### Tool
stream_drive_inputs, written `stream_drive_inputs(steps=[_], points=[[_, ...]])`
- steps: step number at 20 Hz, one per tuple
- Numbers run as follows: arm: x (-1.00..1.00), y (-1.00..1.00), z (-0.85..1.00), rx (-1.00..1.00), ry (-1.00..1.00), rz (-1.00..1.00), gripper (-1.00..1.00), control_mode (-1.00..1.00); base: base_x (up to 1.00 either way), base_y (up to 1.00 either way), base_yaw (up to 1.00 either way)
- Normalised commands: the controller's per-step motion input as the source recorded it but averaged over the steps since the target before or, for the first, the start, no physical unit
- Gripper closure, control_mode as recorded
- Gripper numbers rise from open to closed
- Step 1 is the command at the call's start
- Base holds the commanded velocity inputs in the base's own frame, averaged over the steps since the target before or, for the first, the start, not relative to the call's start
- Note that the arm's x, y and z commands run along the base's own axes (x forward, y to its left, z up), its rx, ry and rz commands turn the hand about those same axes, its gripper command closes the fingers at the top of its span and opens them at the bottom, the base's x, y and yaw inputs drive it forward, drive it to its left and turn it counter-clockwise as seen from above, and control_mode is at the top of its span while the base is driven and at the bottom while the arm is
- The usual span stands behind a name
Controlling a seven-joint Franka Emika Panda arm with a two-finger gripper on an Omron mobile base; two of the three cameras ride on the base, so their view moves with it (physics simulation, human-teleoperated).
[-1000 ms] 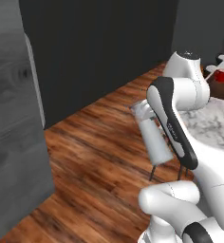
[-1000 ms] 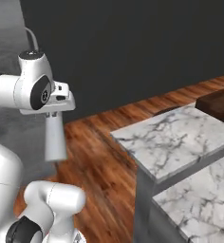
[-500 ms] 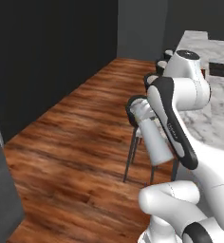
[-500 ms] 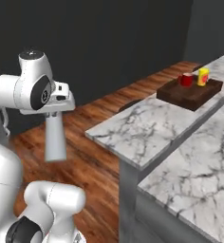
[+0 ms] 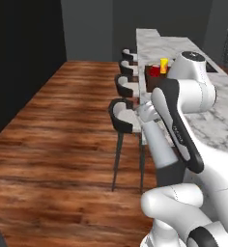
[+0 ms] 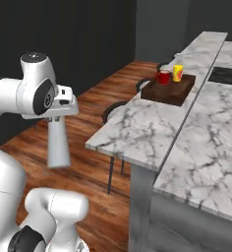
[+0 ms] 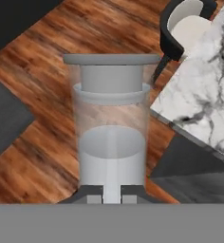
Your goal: There is a tray on the dining counter. Grab the cup, mug, and pitcher and place them on the tray. The pitcher may be placed next to the tray if it cannot fit the tray.
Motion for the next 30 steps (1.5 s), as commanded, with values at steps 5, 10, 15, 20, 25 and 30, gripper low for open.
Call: stream_drive_inputs(steps=[5,10,15,20,25,30], points=[[0.0,0.0,0.0,0.0,0.0,0.0,1.0,1.0,0.12,1.0,-0.31],[0.0,0.0,0.0,0.0,0.0,0.0,1.0,1.0,0.19,0.54,-0.42],[0.0,0.0,0.0,0.0,0.0,0.0,1.0,1.0,0.25,0.47,-0.44],[0.0,0.0,0.0,0.0,0.0,0.0,1.0,1.0,0.31,0.82,-0.28],[0.0,0.0,0.0,0.0,0.0,0.0,1.0,1.0,0.63,0.72,-0.15],[0.0,0.0,0.0,0.0,0.0,0.0,1.0,1.0,0.71,0.33,-0.16]])
